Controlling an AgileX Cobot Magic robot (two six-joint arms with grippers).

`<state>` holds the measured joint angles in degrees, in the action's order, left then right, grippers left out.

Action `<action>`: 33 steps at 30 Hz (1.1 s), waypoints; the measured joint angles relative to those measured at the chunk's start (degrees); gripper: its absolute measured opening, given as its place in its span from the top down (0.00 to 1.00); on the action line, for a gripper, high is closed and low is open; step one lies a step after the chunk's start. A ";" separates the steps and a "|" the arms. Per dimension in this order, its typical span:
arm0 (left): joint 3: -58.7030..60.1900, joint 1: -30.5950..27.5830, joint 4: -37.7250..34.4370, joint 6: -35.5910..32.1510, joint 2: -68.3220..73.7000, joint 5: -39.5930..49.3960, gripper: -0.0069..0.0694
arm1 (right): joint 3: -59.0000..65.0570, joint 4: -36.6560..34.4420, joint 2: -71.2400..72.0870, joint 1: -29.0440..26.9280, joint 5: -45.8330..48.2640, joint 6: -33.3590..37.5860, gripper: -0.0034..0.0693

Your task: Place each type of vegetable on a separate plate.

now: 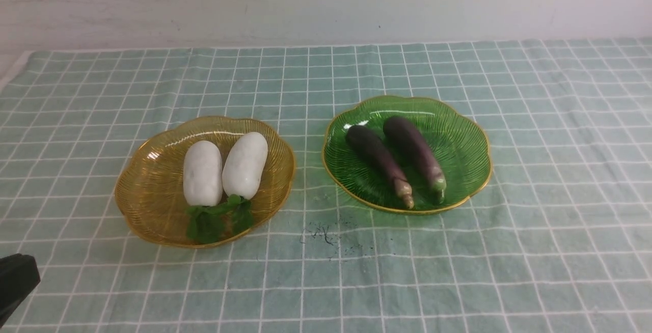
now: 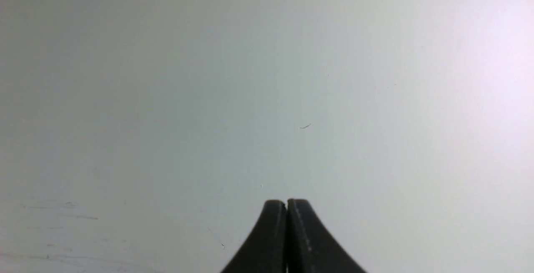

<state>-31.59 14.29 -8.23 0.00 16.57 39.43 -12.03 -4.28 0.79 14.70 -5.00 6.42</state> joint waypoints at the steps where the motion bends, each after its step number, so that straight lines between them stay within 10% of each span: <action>1: 0.05 0.00 0.29 0.00 0.00 0.00 0.92 | 0.00 0.00 0.00 0.00 0.00 0.00 0.97; 18: 32.83 -10.15 5.79 -5.99 -17.16 -17.18 0.92 | 0.00 -0.04 0.05 0.00 0.09 0.01 0.97; 33: 33.04 -10.15 5.79 -6.70 -17.16 -17.27 0.92 | 0.00 -0.04 0.05 0.00 0.19 0.01 0.97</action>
<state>1.45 4.14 -2.44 -6.70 -0.59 22.16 -12.03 -4.32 0.84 14.70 -4.80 6.43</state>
